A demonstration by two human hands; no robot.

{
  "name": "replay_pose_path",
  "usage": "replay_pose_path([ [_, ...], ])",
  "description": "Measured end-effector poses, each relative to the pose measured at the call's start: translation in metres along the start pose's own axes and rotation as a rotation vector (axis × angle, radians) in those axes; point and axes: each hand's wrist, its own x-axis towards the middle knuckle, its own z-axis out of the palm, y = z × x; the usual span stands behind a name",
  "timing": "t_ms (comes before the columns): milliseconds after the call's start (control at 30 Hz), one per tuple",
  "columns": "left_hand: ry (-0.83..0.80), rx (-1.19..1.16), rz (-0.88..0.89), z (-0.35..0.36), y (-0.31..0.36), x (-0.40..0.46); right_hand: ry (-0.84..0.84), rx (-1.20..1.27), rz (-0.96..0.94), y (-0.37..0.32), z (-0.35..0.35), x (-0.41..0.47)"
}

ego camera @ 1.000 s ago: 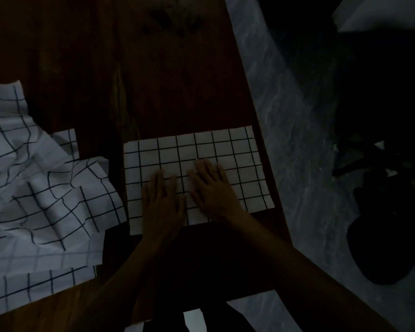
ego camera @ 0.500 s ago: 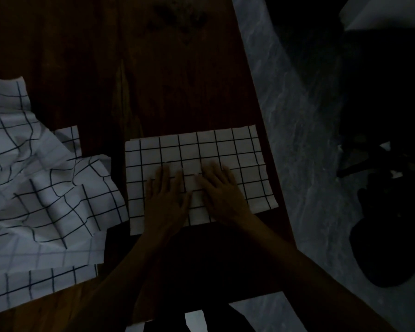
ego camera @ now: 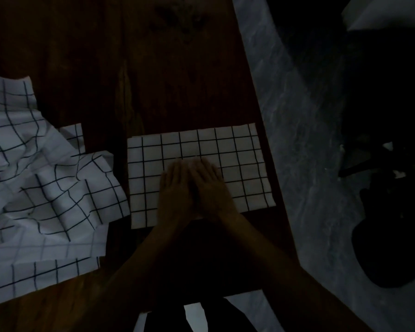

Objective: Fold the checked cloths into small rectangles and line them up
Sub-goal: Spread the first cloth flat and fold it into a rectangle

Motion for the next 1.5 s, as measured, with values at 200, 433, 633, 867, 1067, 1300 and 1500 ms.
replay_pose_path([
  [200,0.063,-0.016,-0.083,-0.006,-0.058,-0.019,0.075,-0.106,0.124,0.062,-0.012,-0.029],
  [433,0.074,0.081,-0.084,-0.016,-0.056,-0.018,0.141,-0.131,0.25,0.074,-0.027,-0.045],
  [633,-0.007,-0.007,0.122,-0.002,-0.009,0.001,0.05,0.032,-0.024,0.002,0.008,-0.004],
  [867,0.04,0.021,0.028,-0.004,-0.064,-0.02,0.158,-0.025,0.175,0.079,-0.018,-0.044],
  [1067,-0.014,0.142,0.199,-0.022,-0.037,-0.025,0.193,0.01,0.166,0.06,-0.028,-0.051],
  [1300,-0.073,0.156,0.447,-0.02,-0.005,-0.055,0.101,0.069,0.056,0.02,-0.01,-0.09],
  [1500,0.085,0.162,0.448,-0.014,-0.002,-0.057,0.149,0.049,0.089,0.014,-0.002,-0.1],
])
